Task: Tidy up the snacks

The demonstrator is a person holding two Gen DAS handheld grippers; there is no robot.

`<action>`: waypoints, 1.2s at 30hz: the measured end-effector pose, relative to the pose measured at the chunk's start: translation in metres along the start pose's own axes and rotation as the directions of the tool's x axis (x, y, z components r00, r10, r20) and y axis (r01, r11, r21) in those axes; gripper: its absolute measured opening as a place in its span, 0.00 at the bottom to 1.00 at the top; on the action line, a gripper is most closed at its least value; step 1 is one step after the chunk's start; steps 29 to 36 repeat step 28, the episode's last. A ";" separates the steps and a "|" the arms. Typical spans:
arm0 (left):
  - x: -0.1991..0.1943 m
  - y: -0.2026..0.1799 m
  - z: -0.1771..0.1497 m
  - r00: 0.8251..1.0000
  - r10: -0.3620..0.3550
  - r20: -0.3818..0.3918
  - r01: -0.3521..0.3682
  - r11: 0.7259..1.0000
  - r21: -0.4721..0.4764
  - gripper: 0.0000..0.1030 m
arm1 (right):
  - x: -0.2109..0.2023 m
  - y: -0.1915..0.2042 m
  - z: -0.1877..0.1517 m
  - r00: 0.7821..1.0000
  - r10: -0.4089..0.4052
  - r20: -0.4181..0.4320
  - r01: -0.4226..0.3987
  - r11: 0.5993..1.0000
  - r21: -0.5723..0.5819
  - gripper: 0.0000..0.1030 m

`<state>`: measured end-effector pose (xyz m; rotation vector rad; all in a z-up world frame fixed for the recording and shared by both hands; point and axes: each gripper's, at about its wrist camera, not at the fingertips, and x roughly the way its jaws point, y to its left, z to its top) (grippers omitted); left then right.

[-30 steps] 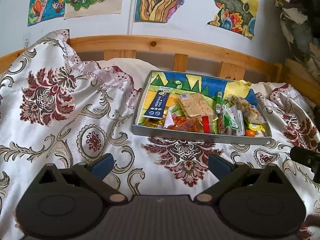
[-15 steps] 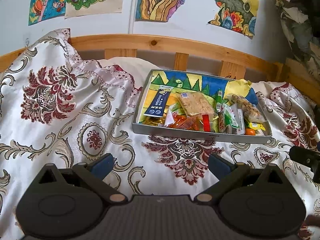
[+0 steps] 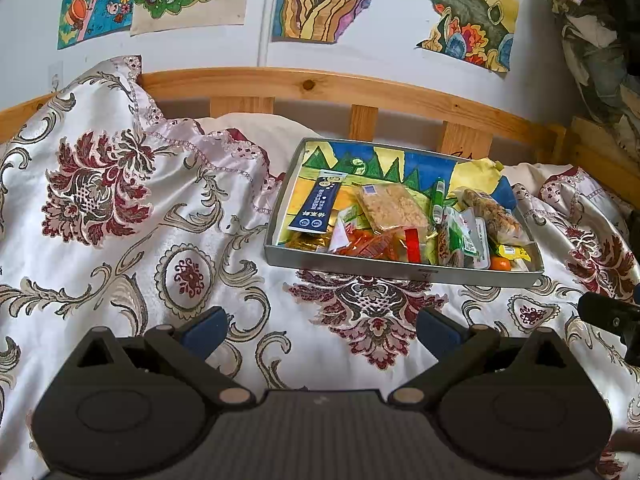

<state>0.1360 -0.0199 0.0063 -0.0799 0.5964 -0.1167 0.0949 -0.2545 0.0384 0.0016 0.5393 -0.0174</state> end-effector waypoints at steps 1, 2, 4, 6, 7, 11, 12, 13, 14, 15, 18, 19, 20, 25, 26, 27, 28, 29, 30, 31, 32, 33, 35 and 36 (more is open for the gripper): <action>0.000 0.000 0.000 1.000 -0.001 0.000 0.001 1.000 0.001 0.99 | 0.000 0.000 0.000 1.000 0.000 0.000 0.000 1.000 0.000 0.99; 0.000 0.000 0.000 1.000 0.000 0.000 0.000 1.000 0.001 0.99 | 0.000 0.000 0.000 1.000 0.000 0.000 0.000 1.000 0.000 0.99; 0.000 -0.001 -0.001 1.000 0.002 0.002 -0.002 1.000 0.001 0.99 | 0.000 0.000 0.000 1.000 0.000 0.000 0.000 1.000 0.000 0.99; 0.000 -0.001 -0.001 1.000 0.005 0.001 -0.005 1.000 -0.001 0.99 | 0.000 0.000 0.000 1.000 0.000 0.001 0.000 1.000 0.001 0.99; 0.000 0.000 -0.001 1.000 0.008 0.001 -0.008 1.000 -0.003 0.99 | 0.000 0.000 0.000 1.000 0.000 0.000 0.000 1.000 0.001 0.99; -0.001 0.000 -0.001 1.000 0.021 0.002 -0.021 1.000 -0.008 0.99 | 0.000 0.000 0.000 1.000 0.000 0.000 0.000 1.000 0.000 0.99; -0.001 0.001 -0.001 1.000 0.021 0.002 -0.021 1.000 -0.011 0.99 | 0.000 0.000 0.000 1.000 0.000 0.000 0.000 1.000 0.001 0.99; -0.001 0.001 -0.001 1.000 0.016 -0.003 -0.016 1.000 -0.016 0.99 | 0.000 0.000 0.000 1.000 0.000 0.000 0.000 1.000 0.001 0.99; -0.001 0.001 0.000 1.000 0.010 -0.009 -0.010 1.000 -0.020 0.99 | 0.000 0.000 0.000 1.000 0.000 0.000 0.000 1.000 0.001 0.99; -0.001 0.002 0.000 1.000 0.005 -0.013 -0.005 1.000 -0.027 0.99 | 0.000 0.000 0.000 1.000 0.000 0.000 0.000 1.000 0.000 0.99; -0.002 0.002 0.000 1.000 -0.007 -0.018 0.007 0.999 -0.032 0.99 | 0.000 0.000 0.000 1.000 0.001 -0.001 -0.001 1.000 0.000 0.99; -0.002 0.001 0.000 1.000 -0.009 -0.018 0.009 1.000 -0.024 0.99 | -0.001 0.001 0.000 1.000 0.001 -0.001 -0.001 1.000 -0.001 0.99; -0.003 -0.001 -0.001 1.000 -0.006 -0.014 0.006 1.000 -0.015 0.99 | 0.000 0.001 -0.001 1.000 0.002 -0.002 -0.002 1.000 -0.001 0.99; -0.004 -0.004 -0.002 1.000 -0.008 -0.007 0.008 1.000 0.007 0.99 | 0.000 0.003 -0.004 1.000 0.006 -0.006 -0.006 1.000 -0.005 0.99; -0.003 -0.004 -0.002 1.000 -0.007 -0.009 0.007 1.000 0.007 0.99 | 0.000 0.004 -0.004 1.000 0.006 -0.006 -0.006 1.000 -0.005 0.99; -0.003 -0.004 -0.002 1.000 -0.007 -0.013 0.007 1.000 0.005 0.99 | -0.001 0.004 -0.004 1.000 0.007 -0.007 -0.007 1.000 -0.004 0.99; -0.002 -0.003 -0.002 1.000 -0.007 -0.018 0.007 1.000 0.001 0.99 | -0.001 0.004 -0.004 1.000 0.007 -0.007 -0.007 1.000 -0.004 0.99; -0.002 -0.003 -0.002 1.000 -0.007 -0.018 0.007 1.000 0.001 0.99 | -0.001 0.004 -0.004 1.000 0.007 -0.007 -0.007 1.000 -0.004 0.99; -0.002 -0.003 -0.002 1.000 -0.007 -0.018 0.007 1.000 0.001 0.99 | -0.001 0.004 -0.004 1.000 0.007 -0.007 -0.007 1.000 -0.004 0.99; -0.002 -0.003 -0.002 1.000 -0.007 -0.018 0.007 1.000 0.001 0.99 | -0.001 0.004 -0.004 1.000 0.007 -0.007 -0.007 1.000 -0.004 0.99; -0.002 -0.003 -0.002 1.000 -0.007 -0.018 0.007 1.000 0.001 0.99 | -0.001 0.004 -0.004 1.000 0.007 -0.007 -0.007 1.000 -0.004 0.99; -0.002 -0.003 -0.002 1.000 -0.007 -0.018 0.007 1.000 0.001 0.99 | -0.001 0.004 -0.004 1.000 0.007 -0.007 -0.007 1.000 -0.004 0.99; -0.002 -0.003 -0.002 1.000 -0.007 -0.018 0.007 1.000 0.001 0.99 | -0.001 0.004 -0.004 1.000 0.007 -0.007 -0.007 1.000 -0.004 0.99; -0.002 -0.003 -0.002 1.000 -0.007 -0.018 0.007 1.000 0.001 0.99 | -0.001 0.004 -0.004 1.000 0.007 -0.007 -0.007 1.000 -0.004 0.99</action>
